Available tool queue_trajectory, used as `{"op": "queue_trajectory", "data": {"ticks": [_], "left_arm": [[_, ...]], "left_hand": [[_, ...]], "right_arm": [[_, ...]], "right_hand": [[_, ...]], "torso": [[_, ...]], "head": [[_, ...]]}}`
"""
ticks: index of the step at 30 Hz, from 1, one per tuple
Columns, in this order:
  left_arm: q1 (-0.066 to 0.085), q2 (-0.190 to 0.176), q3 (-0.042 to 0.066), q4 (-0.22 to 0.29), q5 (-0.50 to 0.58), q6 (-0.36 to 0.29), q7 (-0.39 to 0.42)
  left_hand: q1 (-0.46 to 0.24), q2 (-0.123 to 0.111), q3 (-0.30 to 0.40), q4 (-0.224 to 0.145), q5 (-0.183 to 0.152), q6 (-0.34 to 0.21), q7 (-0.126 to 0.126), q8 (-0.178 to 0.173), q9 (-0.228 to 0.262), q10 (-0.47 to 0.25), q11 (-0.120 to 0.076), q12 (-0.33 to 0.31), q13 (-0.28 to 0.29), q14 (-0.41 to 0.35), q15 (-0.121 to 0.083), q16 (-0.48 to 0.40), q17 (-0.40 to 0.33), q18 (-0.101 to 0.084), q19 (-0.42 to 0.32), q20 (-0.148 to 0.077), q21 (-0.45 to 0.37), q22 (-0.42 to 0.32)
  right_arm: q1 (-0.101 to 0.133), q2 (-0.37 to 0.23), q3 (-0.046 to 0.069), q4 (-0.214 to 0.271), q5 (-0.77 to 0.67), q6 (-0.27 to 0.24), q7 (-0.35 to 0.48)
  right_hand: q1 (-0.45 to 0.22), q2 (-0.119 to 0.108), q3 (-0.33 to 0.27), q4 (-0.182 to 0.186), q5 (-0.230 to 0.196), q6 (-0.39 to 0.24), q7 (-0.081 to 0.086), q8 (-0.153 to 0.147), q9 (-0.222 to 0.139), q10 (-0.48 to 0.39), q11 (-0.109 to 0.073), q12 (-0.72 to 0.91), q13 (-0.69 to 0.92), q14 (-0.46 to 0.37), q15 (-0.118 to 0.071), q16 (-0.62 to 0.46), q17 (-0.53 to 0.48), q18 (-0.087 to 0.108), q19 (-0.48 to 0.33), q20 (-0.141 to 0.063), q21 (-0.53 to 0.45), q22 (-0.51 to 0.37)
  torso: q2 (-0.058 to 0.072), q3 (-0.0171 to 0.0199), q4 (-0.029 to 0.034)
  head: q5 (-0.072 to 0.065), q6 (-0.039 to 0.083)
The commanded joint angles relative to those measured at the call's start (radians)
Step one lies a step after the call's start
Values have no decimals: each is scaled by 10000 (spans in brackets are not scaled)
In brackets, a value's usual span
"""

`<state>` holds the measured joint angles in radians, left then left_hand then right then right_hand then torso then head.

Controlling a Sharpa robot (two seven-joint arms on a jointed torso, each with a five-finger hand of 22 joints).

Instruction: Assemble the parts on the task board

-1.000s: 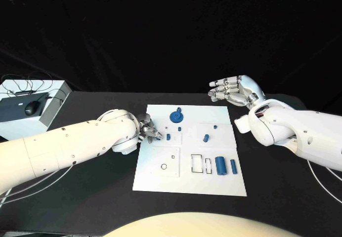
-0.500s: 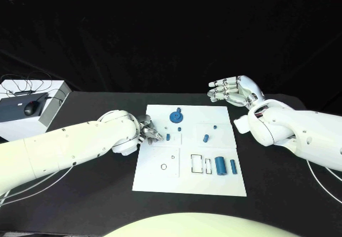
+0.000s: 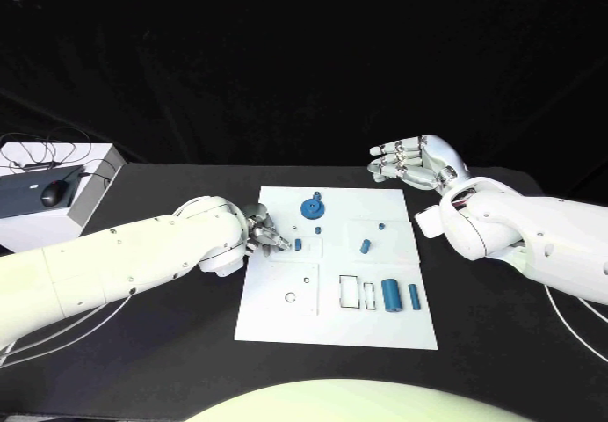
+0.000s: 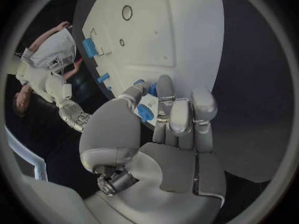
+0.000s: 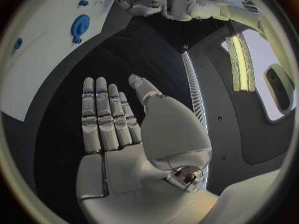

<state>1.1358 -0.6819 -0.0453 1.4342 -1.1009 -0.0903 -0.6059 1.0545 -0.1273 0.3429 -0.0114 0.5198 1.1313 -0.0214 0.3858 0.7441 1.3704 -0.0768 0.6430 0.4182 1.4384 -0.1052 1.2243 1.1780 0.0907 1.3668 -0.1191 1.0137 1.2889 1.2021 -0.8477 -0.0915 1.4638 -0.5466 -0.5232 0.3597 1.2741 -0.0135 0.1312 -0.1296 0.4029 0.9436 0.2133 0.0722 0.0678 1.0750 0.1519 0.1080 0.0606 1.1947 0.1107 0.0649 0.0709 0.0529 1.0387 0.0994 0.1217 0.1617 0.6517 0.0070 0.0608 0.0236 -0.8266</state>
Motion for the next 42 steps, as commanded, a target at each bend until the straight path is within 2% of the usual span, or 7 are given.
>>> {"op": "queue_trajectory", "data": {"ticks": [1, 7, 13, 22, 30, 37, 42], "left_arm": [[-67, 33, -50, -36, 58, 83, 41], [-67, 24, -49, -76, 61, 192, 8], [-66, 12, -49, -96, 68, 292, -30], [-66, -22, -48, -114, 63, 414, -112], [-66, -71, -46, -96, 27, 675, -239], [-65, -132, -43, -76, 7, 866, -327], [-65, -164, -40, -48, -4, 873, -328]], "left_hand": [[206, -28, -443, 223, -29, 27, -18, -51, -52, -81, 4, 58, 13, -37, -72, -62, -20, -182, 22, -51, -73, -20], [445, -70, -731, 528, -34, 45, -15, -71, -105, -91, 9, 76, 2, -32, -75, -50, -13, -184, 32, -55, -85, -26], [465, -111, -776, 559, -34, 50, -16, -71, -111, -94, 10, 78, 0, -38, -72, -57, -19, -186, 26, -53, -91, -26], [518, -206, -1103, 880, -54, 83, -15, -47, -130, -91, 12, 107, -11, -34, -70, -28, 22, -185, 31, -51, -86, -12], [843, 143, -3000, 1325, -45, 106, -7, 9, -84, -99, 21, 180, 8, -29, -65, 17, 98, -188, 49, -49, -16, 47], [959, 285, -3713, 1465, -60, 121, 2, 48, -52, -99, 24, 205, -17, -15, -60, 37, 136, -189, 59, -41, -6, 65], [1007, 316, -3884, 1485, -45, 110, 6, 55, -44, -97, 30, 220, -25, -17, -60, 36, 147, -187, 58, -45, -3, 75]], "right_arm": [[-1, -6, 6, 10, 10, 96, 46], [-1, -13, 6, 12, 14, 102, 38], [-1, -23, 6, 25, 15, 111, 24], [-1, -34, 6, 36, 15, 110, 17], [-1, -44, 5, 40, 15, 105, 12], [-1, -50, 5, 42, 15, 104, 7], [-1, -55, 5, 40, 14, 102, 6]], "right_hand": [[42, -23, 29, -45, 36, -79, -7, -54, -4, -100, -4, 15, -11, -75, 15, -20, -13, -15, -99, 5, 31, -17], [62, -22, 6, -61, 41, -125, 13, -53, -3, -155, 16, 20, -11, -128, 34, -18, -13, -14, -130, 26, 24, -67], [85, 9, -71, -83, 39, -163, 28, -37, 5, -208, 31, 70, -9, -176, 47, -5, -6, 9, -149, 54, 34, -169], [88, 2, -96, -96, 41, -178, 34, -49, -1, -239, 38, 66, -11, -187, 57, -18, -11, 3, -158, 62, 38, -200], [103, 6, -135, -119, 47, -216, 51, -52, -1, -285, 56, 65, -11, -248, 79, -19, -16, -2, -192, 80, 32, -253], [123, 17, -155, -142, 52, -248, 61, -54, -2, -320, 70, 66, -12, -292, 92, -20, -18, -3, -218, 97, 25, -290], [137, 27, -167, -161, 58, -266, 66, -53, -1, -337, 74, 73, -10, -314, 99, -19, -18, 1, -230, 105, 23, -317]], "torso": [[-3, 5, 3], [0, -3, 2], [5, -3, 4], [7, -3, 5], [11, -7, 9], [8, -8, 13], [10, -12, 19]], "head": [[-7, 3], [-29, 3], [-28, 9], [-28, 3], [-42, -7], [-51, -10], [-55, -4]]}}
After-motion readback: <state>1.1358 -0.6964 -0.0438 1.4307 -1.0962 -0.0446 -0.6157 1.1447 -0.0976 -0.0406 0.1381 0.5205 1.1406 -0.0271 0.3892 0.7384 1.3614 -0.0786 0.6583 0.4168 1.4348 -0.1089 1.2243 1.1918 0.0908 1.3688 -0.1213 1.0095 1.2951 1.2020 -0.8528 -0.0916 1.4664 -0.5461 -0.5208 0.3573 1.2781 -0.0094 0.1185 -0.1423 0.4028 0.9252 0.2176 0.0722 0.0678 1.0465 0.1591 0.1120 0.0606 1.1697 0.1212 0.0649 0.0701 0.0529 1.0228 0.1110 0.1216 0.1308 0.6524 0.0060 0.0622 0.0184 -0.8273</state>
